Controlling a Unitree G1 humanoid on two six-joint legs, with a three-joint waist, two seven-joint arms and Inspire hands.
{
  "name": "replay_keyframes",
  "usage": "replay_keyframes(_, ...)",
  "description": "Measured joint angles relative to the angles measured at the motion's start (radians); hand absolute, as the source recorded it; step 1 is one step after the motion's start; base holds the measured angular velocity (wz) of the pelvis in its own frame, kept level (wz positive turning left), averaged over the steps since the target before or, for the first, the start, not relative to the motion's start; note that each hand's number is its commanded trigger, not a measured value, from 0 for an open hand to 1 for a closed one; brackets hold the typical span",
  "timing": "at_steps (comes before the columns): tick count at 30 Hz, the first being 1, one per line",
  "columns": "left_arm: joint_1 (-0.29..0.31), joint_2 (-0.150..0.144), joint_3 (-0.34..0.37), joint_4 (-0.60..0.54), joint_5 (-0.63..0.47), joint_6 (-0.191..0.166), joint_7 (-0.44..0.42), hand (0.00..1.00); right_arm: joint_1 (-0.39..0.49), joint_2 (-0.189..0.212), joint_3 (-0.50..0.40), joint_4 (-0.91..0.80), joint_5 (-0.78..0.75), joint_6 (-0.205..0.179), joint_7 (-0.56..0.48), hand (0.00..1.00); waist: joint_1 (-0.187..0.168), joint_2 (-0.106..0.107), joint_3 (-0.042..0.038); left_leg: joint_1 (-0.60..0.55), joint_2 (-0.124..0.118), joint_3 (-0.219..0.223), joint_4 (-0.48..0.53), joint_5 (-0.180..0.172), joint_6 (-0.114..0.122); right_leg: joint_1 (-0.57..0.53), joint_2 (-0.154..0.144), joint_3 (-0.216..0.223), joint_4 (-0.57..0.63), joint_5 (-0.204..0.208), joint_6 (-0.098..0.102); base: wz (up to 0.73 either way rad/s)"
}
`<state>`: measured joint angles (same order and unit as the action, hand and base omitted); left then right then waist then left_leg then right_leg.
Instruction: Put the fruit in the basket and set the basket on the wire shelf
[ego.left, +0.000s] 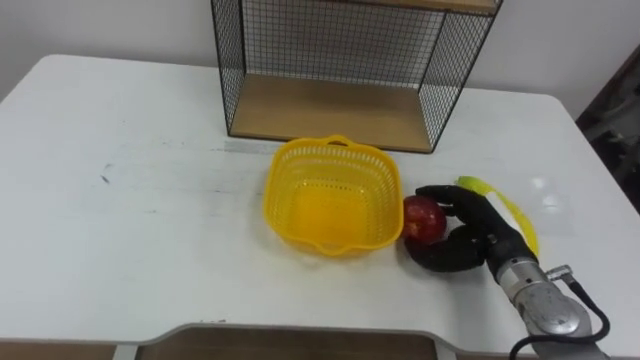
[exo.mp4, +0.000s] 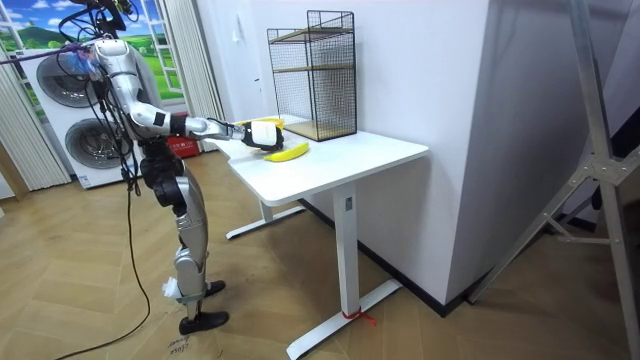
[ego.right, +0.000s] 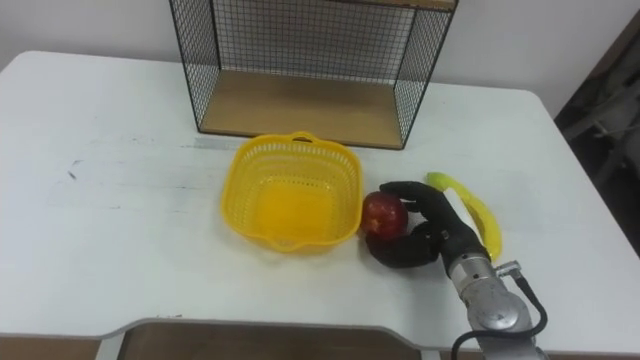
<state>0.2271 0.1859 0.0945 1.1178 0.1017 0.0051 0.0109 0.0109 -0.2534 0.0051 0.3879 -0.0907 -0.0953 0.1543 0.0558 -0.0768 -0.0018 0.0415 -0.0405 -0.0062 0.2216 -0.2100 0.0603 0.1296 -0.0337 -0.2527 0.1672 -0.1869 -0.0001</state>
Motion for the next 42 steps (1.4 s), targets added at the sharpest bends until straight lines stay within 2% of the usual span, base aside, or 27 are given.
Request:
replay_keyframes(5,0.005,0.000,0.000,0.000,0.002,0.010,0.000,0.00,0.000,0.001,0.000,0.002,0.014,0.000,0.000,1.00,-0.002,0.000,-0.0004,-0.001,0.000,0.000,0.000,0.000,0.000,-0.001,0.000,-0.001,0.000,0.000,0.000,0.00)
replay_keyframes(11,0.022,-0.001,0.005,0.000,0.015,0.019,-0.004,0.00,0.000,0.006,-0.017,0.020,0.048,-0.005,0.002,1.00,-0.021,0.000,-0.0011,-0.002,-0.003,-0.006,0.002,0.000,0.001,0.002,-0.001,0.000,-0.001,0.000,0.000,0.03)
replay_keyframes(14,0.026,-0.001,0.015,-0.001,0.022,0.025,-0.004,0.00,0.000,0.021,-0.028,0.033,0.064,-0.014,0.001,1.00,-0.027,0.001,-0.0018,-0.004,-0.003,-0.006,0.002,0.000,0.001,-0.001,-0.002,0.001,-0.001,0.000,0.000,0.00)
replay_keyframes(23,0.033,-0.003,0.060,-0.002,0.027,0.033,-0.001,0.00,0.000,0.021,-0.037,0.033,0.100,-0.010,0.001,1.00,-0.030,0.003,-0.0063,-0.005,-0.004,-0.004,0.006,0.000,0.001,-0.001,-0.003,0.002,0.000,0.000,0.000,0.00)
replay_keyframes(28,0.034,-0.004,0.076,-0.001,0.034,0.033,-0.001,0.00,0.003,0.021,-0.069,0.032,0.098,0.009,-0.002,1.00,-0.036,0.002,-0.0080,-0.002,-0.005,0.000,0.011,-0.001,0.003,0.004,-0.005,0.002,0.002,0.000,0.000,0.00)
replay_keyframes(31,0.038,-0.005,0.079,0.000,0.035,0.033,0.004,0.00,0.010,0.020,-0.106,0.031,0.099,0.031,-0.037,1.00,-0.052,0.003,-0.0073,0.002,-0.005,-0.001,0.014,-0.001,0.004,0.009,-0.006,0.003,0.003,0.000,0.001,-0.01)
replay_keyframes(34,0.042,-0.004,0.080,0.002,0.038,0.033,0.008,0.00,0.013,0.010,-0.157,0.016,0.098,0.034,-0.074,1.00,-0.060,0.008,-0.0047,0.004,-0.005,0.002,0.014,-0.001,0.005,0.009,-0.006,0.008,0.004,0.001,0.002,-0.07)
replay_keyframes(36,0.046,-0.005,0.078,0.007,0.044,0.033,0.008,0.00,0.021,0.002,-0.177,-0.053,0.081,0.052,-0.112,1.00,-0.062,0.014,-0.0013,0.008,-0.002,0.013,0.014,-0.001,0.005,0.008,-0.001,0.024,0.005,0.001,0.002,-0.15)
replay_keyframes(42,0.048,-0.007,0.052,0.004,0.047,0.031,0.008,0.00,0.044,-0.005,-0.174,-0.259,0.099,0.049,-0.155,1.00,-0.053,0.017,0.0017,0.021,0.007,0.042,-0.005,0.000,0.001,0.001,0.007,0.056,0.001,0.001,0.001,-0.14)
